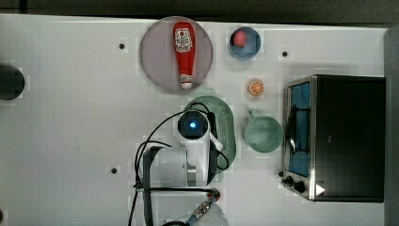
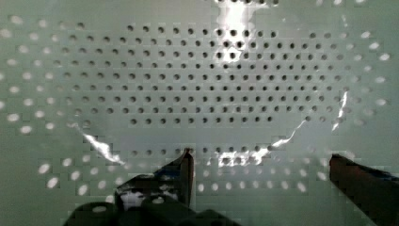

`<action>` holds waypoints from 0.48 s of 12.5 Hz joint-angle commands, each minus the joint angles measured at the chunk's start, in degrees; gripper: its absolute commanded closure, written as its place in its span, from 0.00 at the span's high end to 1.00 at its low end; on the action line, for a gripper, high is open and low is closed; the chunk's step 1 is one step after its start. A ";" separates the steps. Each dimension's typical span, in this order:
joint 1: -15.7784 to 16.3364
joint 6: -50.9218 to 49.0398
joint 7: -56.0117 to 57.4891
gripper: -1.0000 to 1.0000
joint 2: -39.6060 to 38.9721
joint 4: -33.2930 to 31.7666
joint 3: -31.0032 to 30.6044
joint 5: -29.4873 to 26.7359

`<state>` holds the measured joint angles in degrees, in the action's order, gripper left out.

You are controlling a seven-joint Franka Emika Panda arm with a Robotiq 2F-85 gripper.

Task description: Drag strainer right to left.

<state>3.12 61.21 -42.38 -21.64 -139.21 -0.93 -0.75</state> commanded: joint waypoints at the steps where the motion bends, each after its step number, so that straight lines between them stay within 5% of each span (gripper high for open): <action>1: 4.16 1.68 -7.48 1.00 2.60 0.31 0.29 1.20; 6: 10.59 1.70 -13.43 1.00 1.77 1.45 -0.25 1.19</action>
<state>12.20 63.39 -50.16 -20.56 -138.76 -0.25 1.12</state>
